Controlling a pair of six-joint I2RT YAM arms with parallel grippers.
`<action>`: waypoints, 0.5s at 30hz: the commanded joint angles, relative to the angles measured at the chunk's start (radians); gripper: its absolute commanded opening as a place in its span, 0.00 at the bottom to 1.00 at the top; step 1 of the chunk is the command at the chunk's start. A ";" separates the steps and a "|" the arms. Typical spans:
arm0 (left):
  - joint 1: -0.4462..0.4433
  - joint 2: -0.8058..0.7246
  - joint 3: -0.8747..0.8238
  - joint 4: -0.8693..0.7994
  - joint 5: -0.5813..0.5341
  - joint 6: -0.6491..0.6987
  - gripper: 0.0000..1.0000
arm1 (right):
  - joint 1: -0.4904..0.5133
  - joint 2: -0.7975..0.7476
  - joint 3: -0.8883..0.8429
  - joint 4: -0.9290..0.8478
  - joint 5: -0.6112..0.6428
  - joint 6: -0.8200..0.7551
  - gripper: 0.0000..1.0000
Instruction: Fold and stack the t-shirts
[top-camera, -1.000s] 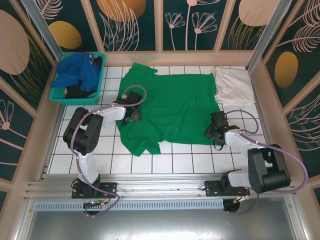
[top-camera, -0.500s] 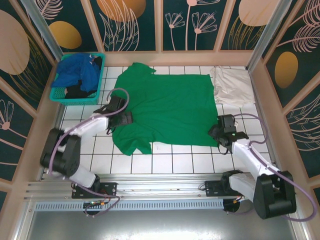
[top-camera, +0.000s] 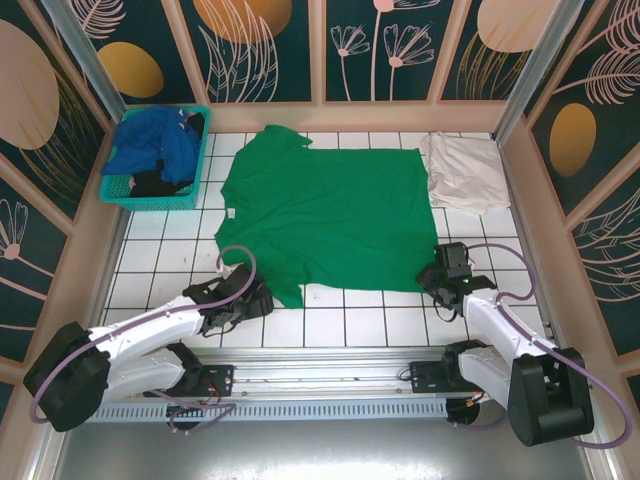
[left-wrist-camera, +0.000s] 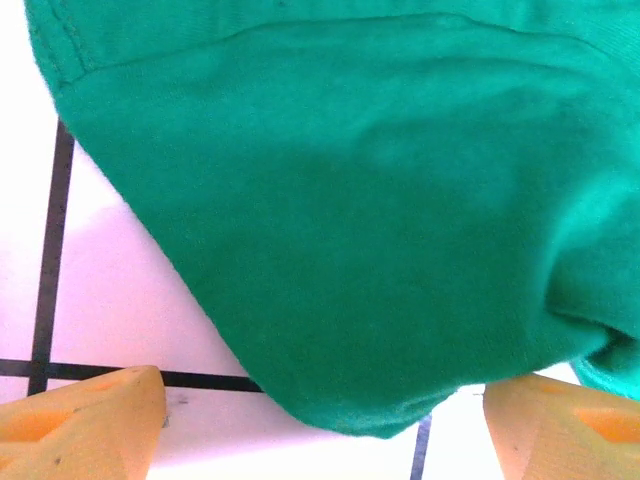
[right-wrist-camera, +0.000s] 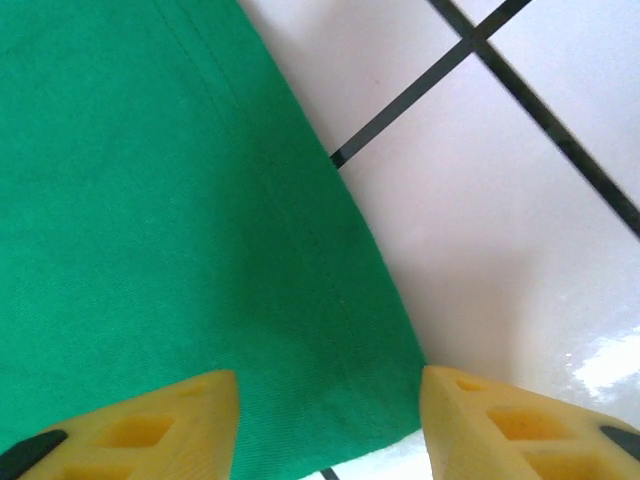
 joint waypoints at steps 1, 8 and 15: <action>-0.005 0.071 0.028 0.066 -0.042 -0.028 0.81 | 0.012 0.012 -0.019 0.043 -0.021 0.024 0.46; -0.005 0.194 0.078 0.083 -0.076 -0.002 0.24 | 0.034 0.026 -0.016 0.038 -0.011 0.015 0.14; -0.005 0.010 0.215 -0.118 -0.113 0.054 0.00 | 0.032 -0.078 0.089 -0.093 0.038 -0.006 0.00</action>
